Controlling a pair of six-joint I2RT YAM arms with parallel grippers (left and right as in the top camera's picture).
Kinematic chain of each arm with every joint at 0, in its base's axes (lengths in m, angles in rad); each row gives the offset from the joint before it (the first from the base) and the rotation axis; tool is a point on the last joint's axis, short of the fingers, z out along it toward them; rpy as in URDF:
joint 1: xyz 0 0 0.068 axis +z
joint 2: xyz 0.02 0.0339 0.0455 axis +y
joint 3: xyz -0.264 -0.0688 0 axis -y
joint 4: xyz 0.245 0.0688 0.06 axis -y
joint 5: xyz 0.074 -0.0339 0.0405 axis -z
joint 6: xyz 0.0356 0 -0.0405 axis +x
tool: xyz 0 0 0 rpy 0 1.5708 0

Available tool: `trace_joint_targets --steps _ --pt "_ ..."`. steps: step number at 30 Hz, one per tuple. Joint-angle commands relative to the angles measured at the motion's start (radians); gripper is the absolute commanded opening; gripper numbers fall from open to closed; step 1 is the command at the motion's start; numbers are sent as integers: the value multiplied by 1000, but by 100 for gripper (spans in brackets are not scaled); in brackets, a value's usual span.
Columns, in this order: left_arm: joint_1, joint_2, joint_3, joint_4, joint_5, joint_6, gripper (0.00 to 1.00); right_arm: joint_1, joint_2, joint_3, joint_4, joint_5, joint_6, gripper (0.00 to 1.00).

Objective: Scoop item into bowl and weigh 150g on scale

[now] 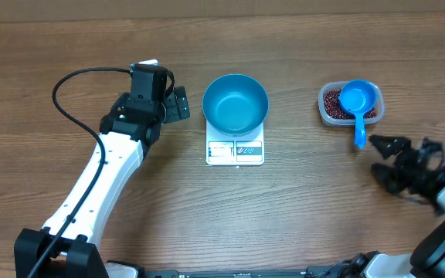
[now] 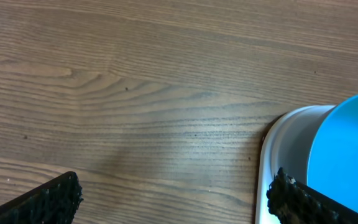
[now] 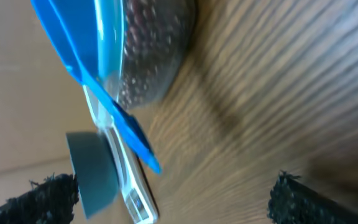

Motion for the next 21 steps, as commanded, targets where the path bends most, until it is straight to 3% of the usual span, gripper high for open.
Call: trace_joint_targets --steps 1,7,10,12,17,21 --pt "3 3 -1 3 -13 5 100 -2 -17 -110 171 -127 113 100" --pt "3 3 -1 3 -13 5 100 0 -16 -159 371 -150 205 97" --pt "3 3 -1 3 -13 5 100 1 -16 -159 386 -155 205 68" --pt "3 3 -1 3 -13 5 100 8 -16 -159 386 -156 205 41" --pt "3 3 -1 3 -13 5 100 71 -16 -160 410 -105 206 40" --pt "3 3 -1 3 -13 5 100 121 -16 -161 525 -39 314 42"
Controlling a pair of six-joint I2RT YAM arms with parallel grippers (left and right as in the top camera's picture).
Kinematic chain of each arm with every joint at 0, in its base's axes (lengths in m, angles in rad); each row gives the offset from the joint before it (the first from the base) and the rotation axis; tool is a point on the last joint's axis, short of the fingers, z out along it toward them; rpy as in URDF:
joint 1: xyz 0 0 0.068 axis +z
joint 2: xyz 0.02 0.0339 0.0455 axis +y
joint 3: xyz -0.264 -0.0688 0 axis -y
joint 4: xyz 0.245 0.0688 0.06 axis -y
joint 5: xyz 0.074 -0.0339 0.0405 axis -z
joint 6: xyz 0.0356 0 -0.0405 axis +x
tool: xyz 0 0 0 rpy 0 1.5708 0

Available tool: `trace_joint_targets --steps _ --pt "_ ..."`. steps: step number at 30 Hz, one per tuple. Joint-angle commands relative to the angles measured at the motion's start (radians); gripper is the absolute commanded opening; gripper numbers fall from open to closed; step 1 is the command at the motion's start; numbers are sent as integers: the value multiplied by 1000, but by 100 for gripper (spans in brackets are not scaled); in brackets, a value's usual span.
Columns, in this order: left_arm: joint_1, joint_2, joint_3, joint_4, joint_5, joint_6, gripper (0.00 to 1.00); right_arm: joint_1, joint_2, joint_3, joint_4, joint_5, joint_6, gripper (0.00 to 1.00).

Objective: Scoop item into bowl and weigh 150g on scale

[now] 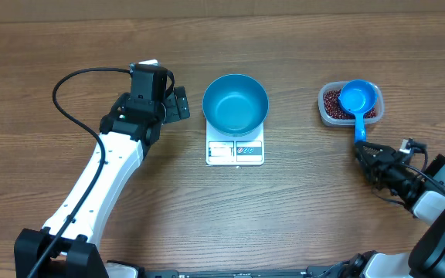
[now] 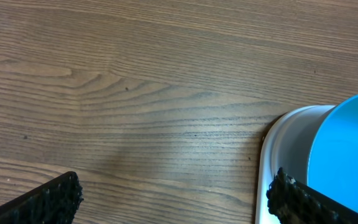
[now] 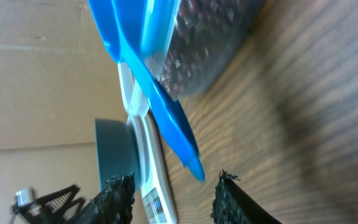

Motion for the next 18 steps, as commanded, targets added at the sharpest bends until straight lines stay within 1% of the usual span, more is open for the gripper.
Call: trace_joint_targets --steps 1,5,9,11,15,18 --pt "3 3 -1 3 -13 5 100 38 -16 -2 98 72 105 42" --pt "3 3 -1 3 -13 5 100 42 -16 -2 199 125 169 43" --pt "3 3 -1 3 -13 5 100 42 -16 -2 253 63 211 39" --pt "3 3 -1 3 -13 5 100 42 -16 -2 275 35 235 39" --pt "3 3 -1 3 -13 5 100 42 -16 -2 319 32 286 36" --pt "3 3 -1 3 -13 5 100 42 -16 -2 367 32 334 36"
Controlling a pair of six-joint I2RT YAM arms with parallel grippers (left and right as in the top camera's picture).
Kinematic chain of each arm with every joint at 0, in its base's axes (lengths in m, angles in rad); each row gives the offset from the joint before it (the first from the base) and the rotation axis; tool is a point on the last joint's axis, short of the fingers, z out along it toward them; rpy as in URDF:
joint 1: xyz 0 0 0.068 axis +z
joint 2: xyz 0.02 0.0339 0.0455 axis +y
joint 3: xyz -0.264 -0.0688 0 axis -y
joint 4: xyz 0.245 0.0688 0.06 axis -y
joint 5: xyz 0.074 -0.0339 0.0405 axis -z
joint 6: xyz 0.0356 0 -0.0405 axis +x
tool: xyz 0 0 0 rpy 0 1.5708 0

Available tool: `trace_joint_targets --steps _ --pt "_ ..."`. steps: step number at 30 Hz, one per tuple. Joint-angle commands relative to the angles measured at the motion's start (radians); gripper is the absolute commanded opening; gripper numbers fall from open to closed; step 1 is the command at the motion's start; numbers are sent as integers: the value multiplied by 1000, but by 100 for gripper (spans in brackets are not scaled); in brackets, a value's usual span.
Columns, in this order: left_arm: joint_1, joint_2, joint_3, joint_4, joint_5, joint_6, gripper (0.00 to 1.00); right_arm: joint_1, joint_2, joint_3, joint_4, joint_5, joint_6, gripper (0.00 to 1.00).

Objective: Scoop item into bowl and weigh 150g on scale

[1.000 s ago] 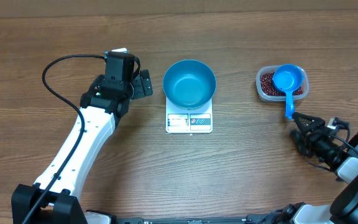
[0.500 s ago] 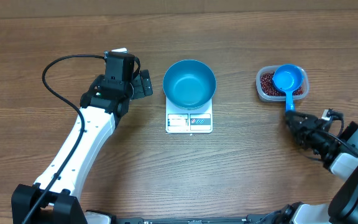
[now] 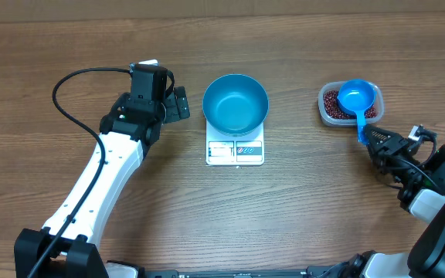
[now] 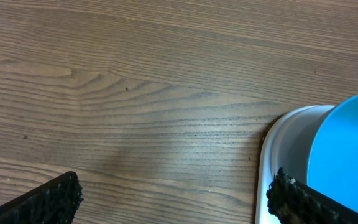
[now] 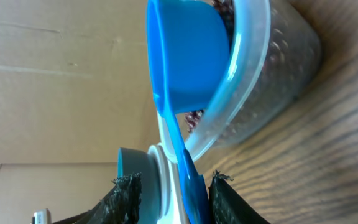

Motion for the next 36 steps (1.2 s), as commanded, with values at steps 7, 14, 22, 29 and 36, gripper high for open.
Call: trace_joint_targets --steps 7,14,22,29,36 --pt "3 3 -1 3 -13 5 100 16 -16 1 134 6 181 35" --pt "3 3 -1 3 -13 5 100 130 -16 2 135 153 206 35" --pt "3 3 -1 3 -13 5 100 193 -16 2 171 278 232 30" --pt "3 3 -1 3 -13 5 100 193 -16 2 211 260 306 27" --pt "3 3 -1 3 -13 5 100 193 -16 2 347 210 460 28"
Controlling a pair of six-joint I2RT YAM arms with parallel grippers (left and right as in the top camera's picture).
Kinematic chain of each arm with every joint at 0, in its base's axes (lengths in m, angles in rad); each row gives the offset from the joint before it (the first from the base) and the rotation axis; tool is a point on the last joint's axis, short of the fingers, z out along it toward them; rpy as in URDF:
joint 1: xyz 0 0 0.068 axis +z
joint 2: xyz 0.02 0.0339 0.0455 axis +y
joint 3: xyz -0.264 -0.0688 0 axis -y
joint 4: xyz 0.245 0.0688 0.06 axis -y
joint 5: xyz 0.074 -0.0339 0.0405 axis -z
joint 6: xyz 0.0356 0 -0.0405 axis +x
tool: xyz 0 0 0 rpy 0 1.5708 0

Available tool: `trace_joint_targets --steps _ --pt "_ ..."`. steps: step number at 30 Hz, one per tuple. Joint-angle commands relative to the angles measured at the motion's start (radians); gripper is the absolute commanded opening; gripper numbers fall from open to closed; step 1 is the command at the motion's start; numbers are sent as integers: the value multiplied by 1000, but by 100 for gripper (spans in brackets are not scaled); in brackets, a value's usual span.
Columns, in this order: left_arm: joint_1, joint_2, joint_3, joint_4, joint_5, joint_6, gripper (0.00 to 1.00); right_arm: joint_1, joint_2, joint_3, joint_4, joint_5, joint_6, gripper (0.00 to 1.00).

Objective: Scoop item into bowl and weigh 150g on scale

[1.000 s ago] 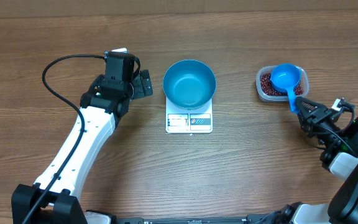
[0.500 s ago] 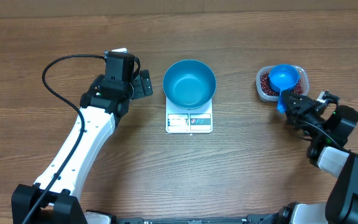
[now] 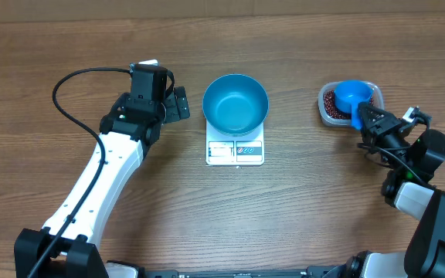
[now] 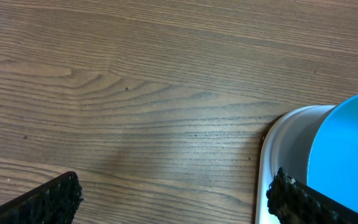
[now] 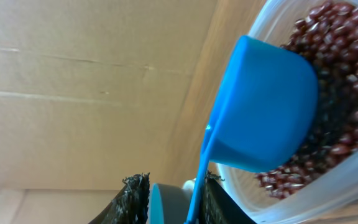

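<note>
A blue bowl (image 3: 236, 103) stands empty on the white scale (image 3: 235, 150) at mid-table. At the right, a clear tub of red beans (image 3: 329, 106) holds the blue scoop (image 3: 348, 94). My right gripper (image 3: 365, 118) is shut on the scoop's handle just in front of the tub. In the right wrist view the scoop (image 5: 266, 121) is tipped with its cup down on the beans (image 5: 344, 68), its thin handle running between the fingers of the right gripper (image 5: 173, 190). My left gripper (image 3: 178, 104) hangs open beside the scale's left edge; in the left wrist view the left gripper (image 4: 176, 199) has bare table between its fingertips.
The left arm's black cable (image 3: 60, 93) loops over the table at the left. The scale's white rim (image 4: 284, 149) and the bowl (image 4: 353, 155) lie close to the left gripper's right fingertip. Brown cardboard (image 5: 92, 74) backs the table.
My right gripper has moved up along the handle toward the tub. The scoop, then lying level on the tub's rim, is now tipped with its cup down onto the beans. The left arm has not moved.
My right gripper stood wide open to the right of the scoop's handle end. Then it was narrowed at the handle's tip, then around the handle near the tub. Now it holds the handle and the scoop is tilted into the beans. The left arm stayed beside the scale.
</note>
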Motion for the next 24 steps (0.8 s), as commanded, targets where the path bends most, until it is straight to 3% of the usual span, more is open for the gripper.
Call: trace_joint_targets --steps 1,13,24 --pt "3 3 -1 3 -13 5 100 2 -16 2 3 -24 102 29" --pt "3 3 -1 3 -13 5 100 3 -16 2 -52 -54 140 33" --pt "3 3 -1 3 -13 5 100 3 -16 2 -162 -85 138 45"
